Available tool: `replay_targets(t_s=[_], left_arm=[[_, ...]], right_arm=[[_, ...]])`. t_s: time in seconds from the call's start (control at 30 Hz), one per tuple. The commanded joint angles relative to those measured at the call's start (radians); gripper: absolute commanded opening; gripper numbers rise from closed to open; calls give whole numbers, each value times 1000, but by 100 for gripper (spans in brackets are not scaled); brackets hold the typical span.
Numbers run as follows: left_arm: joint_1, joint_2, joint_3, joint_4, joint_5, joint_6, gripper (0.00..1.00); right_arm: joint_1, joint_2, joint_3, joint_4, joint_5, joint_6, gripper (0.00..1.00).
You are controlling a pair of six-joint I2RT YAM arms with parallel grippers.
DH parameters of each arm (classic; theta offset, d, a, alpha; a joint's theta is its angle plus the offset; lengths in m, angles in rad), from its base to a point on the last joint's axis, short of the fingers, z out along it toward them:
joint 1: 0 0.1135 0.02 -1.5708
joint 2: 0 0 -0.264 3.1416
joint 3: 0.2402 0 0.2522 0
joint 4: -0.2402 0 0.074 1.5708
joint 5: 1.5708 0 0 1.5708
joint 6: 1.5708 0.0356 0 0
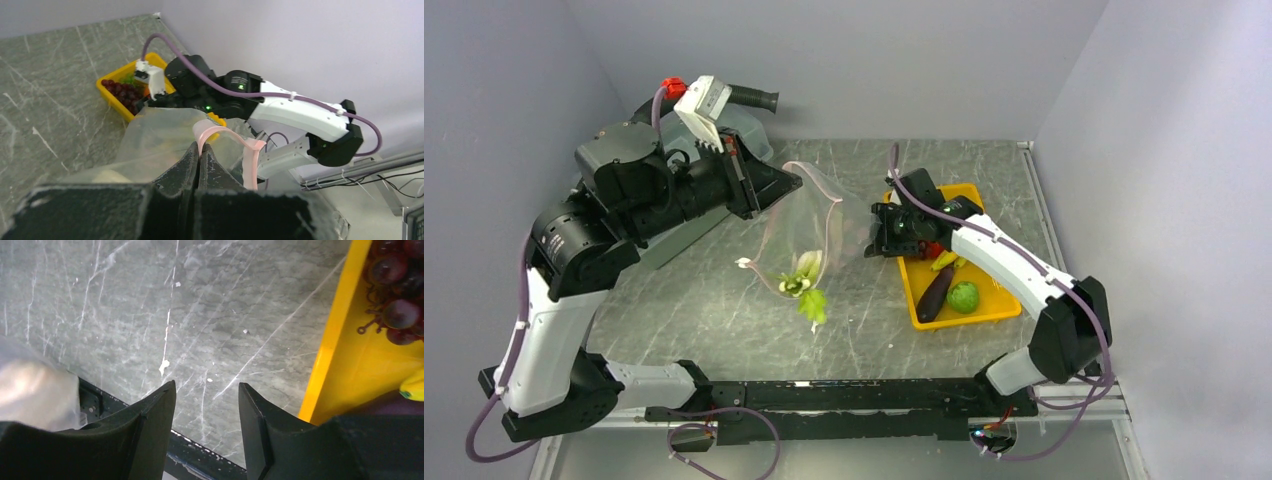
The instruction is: Place the food in the zip-top bag and seal the zipper
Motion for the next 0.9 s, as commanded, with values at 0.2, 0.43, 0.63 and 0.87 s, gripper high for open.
replay_targets(t_s=[0.2, 0.43, 0.63, 0.87], left_arm=[[-4, -34, -51, 4, -151, -48, 0], [-3, -53, -142, 12, -240, -74, 0], [-3, -53, -200, 19, -293, -82, 0], [-2, -53, -257, 29, -340, -96, 0]], right_arm=[[-1, -192, 13, -59, 174, 33, 55], [96, -265, 165, -92, 195, 35, 55], [189, -324, 213, -60, 268, 78, 59], [275, -369, 254, 44, 253, 99, 59]])
